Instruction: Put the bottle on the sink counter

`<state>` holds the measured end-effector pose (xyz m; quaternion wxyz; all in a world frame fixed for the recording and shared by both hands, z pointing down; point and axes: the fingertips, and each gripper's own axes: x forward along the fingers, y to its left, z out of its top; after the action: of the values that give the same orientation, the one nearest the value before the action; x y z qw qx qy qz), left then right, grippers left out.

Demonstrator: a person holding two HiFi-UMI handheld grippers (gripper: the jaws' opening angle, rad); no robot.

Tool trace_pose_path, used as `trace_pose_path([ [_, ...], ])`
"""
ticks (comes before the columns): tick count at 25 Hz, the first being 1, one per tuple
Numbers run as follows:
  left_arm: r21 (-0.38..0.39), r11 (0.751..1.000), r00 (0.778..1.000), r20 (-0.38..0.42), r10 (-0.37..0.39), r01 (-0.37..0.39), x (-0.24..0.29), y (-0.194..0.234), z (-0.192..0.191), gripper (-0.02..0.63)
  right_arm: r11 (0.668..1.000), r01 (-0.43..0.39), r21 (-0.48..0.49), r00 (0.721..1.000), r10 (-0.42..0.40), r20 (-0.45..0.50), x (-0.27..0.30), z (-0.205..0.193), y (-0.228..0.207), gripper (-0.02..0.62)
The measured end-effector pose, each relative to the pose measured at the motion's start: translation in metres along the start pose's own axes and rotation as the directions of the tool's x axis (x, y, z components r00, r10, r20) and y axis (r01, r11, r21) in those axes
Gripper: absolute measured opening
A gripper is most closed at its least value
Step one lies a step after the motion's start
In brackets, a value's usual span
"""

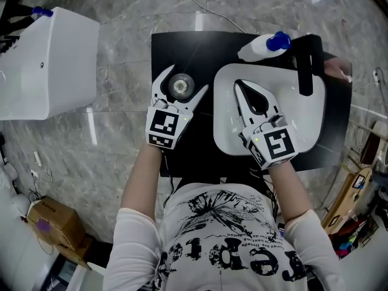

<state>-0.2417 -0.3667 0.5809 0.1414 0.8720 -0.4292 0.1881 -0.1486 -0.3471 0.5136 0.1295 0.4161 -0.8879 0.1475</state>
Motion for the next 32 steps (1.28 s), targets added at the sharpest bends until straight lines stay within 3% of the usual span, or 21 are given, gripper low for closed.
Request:
trace_pose_path([
  [5,0.016,0.999,0.998,0.038,0.045,-0.046,-0.019,-0.005,0.014,0.382,1.000,-0.015,-0.016,1.000,0.015,0.023,-0.012,0.009,0.015,0.016],
  [11,0.049,0.994,0.984,0.157,0.087,-0.096,-0.067,-0.017,0.073,0.377,1.000,0.006,-0.026,0.998,-0.004,0.062,-0.039,0.037,0.025,0.016],
  [18,0.003,0.996,0.961,0.265,0.080,-0.084,-0.135,-0.039,0.129,0.196,0.998,0.036,-0.056,0.993,-0.029,0.118,-0.081,0.076,0.037,0.016],
  [24,0.014,0.992,0.944,0.310,0.114,-0.125,-0.180,-0.045,0.155,0.047,0.995,0.050,-0.091,0.981,-0.031,0.193,-0.111,0.110,0.056,0.015],
  [32,0.043,0.997,0.933,0.357,0.045,-0.064,-0.215,-0.074,0.181,0.014,0.987,0.072,-0.146,0.966,-0.032,0.258,-0.146,0.140,0.068,0.015],
])
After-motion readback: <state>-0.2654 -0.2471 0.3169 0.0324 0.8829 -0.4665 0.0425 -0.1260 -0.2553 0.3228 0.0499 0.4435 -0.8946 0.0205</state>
